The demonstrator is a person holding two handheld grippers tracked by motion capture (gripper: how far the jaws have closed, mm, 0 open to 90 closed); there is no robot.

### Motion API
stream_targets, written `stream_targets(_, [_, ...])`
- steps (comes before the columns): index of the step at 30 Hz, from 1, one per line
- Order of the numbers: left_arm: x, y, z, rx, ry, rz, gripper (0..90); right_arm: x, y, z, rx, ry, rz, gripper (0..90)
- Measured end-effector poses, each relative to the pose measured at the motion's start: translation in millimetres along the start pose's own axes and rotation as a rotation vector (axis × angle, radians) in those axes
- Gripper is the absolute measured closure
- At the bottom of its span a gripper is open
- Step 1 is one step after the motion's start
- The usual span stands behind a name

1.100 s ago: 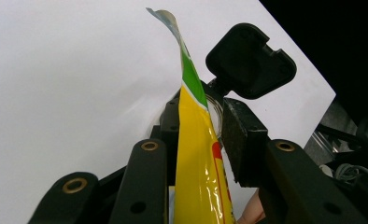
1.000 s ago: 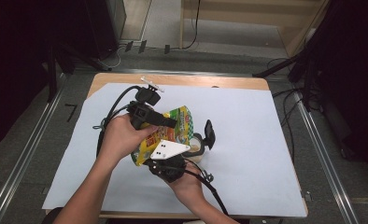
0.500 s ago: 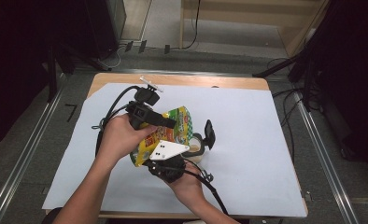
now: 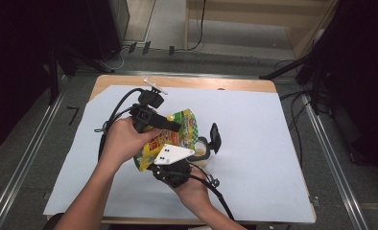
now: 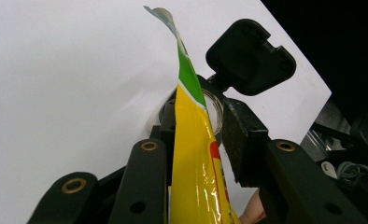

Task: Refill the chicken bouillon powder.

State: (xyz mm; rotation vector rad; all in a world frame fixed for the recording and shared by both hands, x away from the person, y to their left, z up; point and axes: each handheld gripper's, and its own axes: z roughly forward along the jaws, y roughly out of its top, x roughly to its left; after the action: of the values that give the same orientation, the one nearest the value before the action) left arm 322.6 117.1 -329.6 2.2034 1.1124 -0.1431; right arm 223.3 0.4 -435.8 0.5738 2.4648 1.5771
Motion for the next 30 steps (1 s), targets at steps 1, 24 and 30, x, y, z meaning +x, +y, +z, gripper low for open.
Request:
stream_targets(1, [0.0,0.0,0.2,0.001,-0.001,-0.002,70.8,-0.1,-0.1,0.0,0.001,0.001,0.002,90.0])
stream_targets(24, [-3.3,7.2,8.9,0.009,-0.016,0.017,71.7,-3.2,-2.0,-5.7,0.009,-0.033,-0.003,90.0])
stream_targets(30, [-1.5,8.4,7.2,0.013,-0.028,0.012,73.5,-2.6,-2.2,-6.5,-0.002,-0.028,0.004,90.0])
